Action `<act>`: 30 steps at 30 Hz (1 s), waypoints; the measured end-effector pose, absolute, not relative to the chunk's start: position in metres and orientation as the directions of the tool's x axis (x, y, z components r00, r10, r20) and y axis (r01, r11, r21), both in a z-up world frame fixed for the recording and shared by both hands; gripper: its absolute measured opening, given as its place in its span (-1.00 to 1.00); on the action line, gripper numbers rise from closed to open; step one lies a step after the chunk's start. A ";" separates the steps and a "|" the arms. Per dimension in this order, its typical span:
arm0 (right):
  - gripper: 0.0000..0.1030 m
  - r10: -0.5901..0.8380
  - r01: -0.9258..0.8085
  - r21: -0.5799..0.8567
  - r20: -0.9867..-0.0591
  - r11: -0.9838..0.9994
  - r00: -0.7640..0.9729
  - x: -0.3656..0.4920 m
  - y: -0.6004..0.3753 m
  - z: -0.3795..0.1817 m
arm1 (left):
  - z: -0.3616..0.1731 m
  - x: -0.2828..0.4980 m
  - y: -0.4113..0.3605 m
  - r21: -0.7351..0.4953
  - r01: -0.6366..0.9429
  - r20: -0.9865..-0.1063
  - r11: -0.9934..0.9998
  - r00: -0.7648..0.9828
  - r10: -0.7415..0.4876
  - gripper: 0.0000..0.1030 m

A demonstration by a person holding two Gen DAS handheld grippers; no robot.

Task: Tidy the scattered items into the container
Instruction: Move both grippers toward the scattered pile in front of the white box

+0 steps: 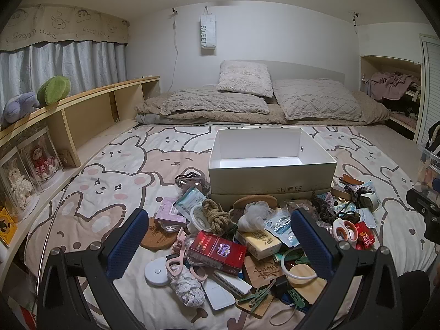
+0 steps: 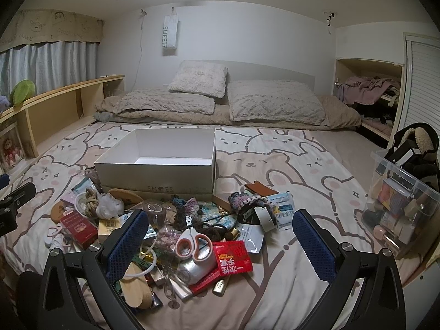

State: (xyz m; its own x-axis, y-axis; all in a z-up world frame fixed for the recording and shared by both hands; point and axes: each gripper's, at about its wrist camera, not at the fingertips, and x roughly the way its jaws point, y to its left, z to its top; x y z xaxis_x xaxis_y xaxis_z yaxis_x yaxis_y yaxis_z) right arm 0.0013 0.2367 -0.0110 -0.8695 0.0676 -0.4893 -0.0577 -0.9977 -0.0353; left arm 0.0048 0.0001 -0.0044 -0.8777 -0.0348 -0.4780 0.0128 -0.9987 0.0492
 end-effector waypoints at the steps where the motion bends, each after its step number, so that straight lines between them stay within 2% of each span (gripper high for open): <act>1: 1.00 0.068 -0.058 -0.036 -0.490 -0.998 -0.869 0.001 0.237 -0.012 | -0.004 0.005 0.000 0.049 0.013 -0.478 -0.999 -0.878 -0.035 1.00; 14: 1.00 0.070 -0.060 -0.036 -0.494 -0.998 -0.867 0.001 0.237 -0.013 | -0.006 0.004 0.000 0.050 0.012 -0.484 -0.999 -0.875 -0.035 1.00; 24: 1.00 0.066 -0.072 -0.009 -0.515 -0.997 -0.855 -0.006 0.245 -0.025 | -0.027 -0.006 0.005 0.043 -0.012 -0.538 -0.999 -0.843 -0.013 1.00; 30: 1.00 0.035 -0.080 0.062 -0.539 -0.995 -0.842 -0.011 0.257 -0.036 | -0.043 -0.013 0.006 0.036 -0.022 -0.576 -0.999 -0.818 -0.003 1.00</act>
